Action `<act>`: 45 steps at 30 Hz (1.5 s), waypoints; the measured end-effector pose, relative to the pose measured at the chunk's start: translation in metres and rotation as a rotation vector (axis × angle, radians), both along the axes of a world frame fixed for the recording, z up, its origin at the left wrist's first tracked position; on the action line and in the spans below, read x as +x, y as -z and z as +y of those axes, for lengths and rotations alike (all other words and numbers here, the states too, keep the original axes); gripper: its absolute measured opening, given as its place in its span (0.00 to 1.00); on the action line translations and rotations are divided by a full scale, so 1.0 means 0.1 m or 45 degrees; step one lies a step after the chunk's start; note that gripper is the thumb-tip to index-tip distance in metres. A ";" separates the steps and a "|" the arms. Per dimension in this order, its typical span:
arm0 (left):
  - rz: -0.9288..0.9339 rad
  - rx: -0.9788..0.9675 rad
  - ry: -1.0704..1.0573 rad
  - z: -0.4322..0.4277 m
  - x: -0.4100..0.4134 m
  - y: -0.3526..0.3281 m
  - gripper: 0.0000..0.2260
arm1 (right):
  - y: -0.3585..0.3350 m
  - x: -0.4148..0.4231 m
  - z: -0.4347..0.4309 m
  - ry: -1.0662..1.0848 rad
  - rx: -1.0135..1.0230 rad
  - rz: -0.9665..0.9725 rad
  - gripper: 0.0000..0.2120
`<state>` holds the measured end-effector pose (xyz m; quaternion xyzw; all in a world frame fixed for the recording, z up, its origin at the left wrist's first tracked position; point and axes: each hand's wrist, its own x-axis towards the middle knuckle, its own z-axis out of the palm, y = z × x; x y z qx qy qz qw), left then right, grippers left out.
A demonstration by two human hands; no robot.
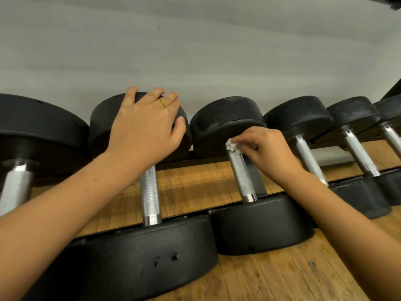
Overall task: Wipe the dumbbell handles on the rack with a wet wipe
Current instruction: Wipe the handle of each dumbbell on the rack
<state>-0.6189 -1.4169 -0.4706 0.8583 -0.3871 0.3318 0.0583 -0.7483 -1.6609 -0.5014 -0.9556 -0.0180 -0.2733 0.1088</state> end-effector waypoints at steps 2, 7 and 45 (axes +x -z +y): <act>-0.009 -0.001 -0.002 -0.01 0.01 0.00 0.25 | 0.01 0.02 -0.03 -0.034 -0.096 0.019 0.11; -0.032 0.010 -0.007 0.01 0.03 0.03 0.25 | -0.01 0.00 -0.07 -0.030 -0.130 0.237 0.11; -0.010 0.018 -0.008 0.01 0.01 0.00 0.24 | -0.15 0.00 -0.17 -0.507 -0.767 0.275 0.22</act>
